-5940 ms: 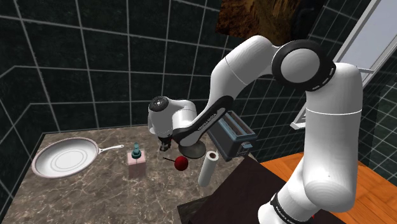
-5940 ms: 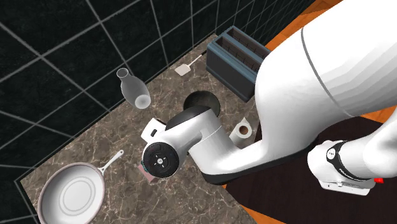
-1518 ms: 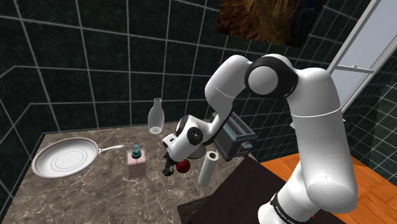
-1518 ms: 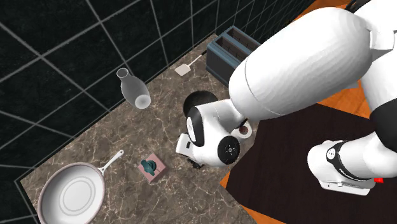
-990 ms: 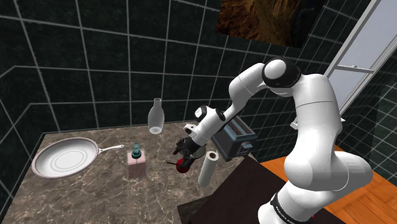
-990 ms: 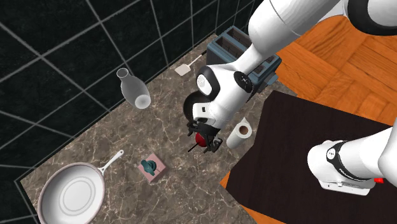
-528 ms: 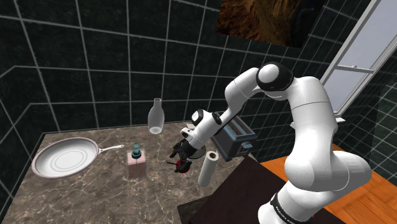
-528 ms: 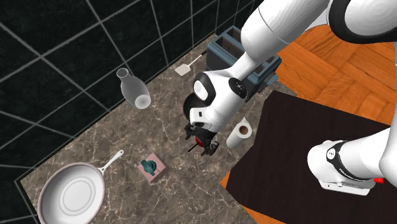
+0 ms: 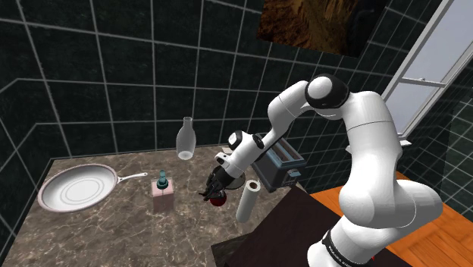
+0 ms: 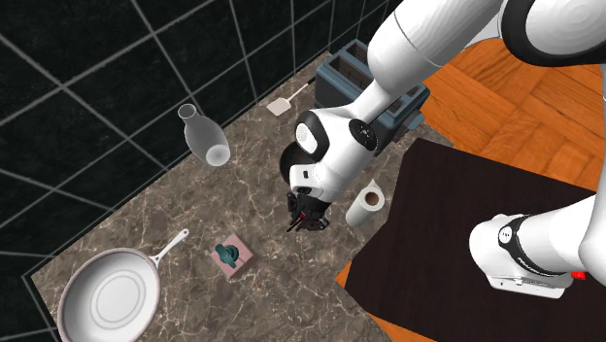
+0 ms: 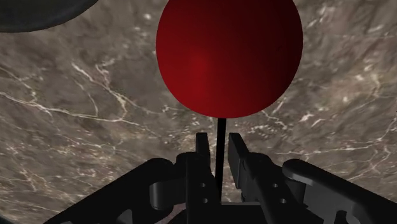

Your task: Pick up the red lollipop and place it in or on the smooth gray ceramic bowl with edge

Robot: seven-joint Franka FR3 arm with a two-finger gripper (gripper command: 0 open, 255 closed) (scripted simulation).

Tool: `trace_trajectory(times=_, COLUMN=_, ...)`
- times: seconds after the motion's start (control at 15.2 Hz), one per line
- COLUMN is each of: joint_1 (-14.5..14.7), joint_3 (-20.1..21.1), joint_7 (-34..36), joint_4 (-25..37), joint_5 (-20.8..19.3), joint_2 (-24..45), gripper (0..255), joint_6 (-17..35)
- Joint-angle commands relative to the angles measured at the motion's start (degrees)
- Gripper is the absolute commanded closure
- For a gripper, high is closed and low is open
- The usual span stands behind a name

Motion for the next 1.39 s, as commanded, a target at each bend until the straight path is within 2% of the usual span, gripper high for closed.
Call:
trace_trajectory(times=0.0, joint_1=0.0, joint_3=0.0, joint_7=0.0, joint_4=0.0, joint_5=0.0, joint_2=0.0, gripper=255, joint_6=0.0)
trace_trajectory(times=0.4, joint_1=0.0, joint_3=0.0, joint_7=0.0, joint_4=0.0, joint_5=0.0, joint_2=0.0, gripper=255, joint_6=0.0)
trace_trajectory(times=1.32, joint_1=-0.5, joint_3=1.7, joint_7=3.5, joint_4=-3.6, joint_5=2.5, joint_2=-11.0, gripper=255, joint_6=5.8)
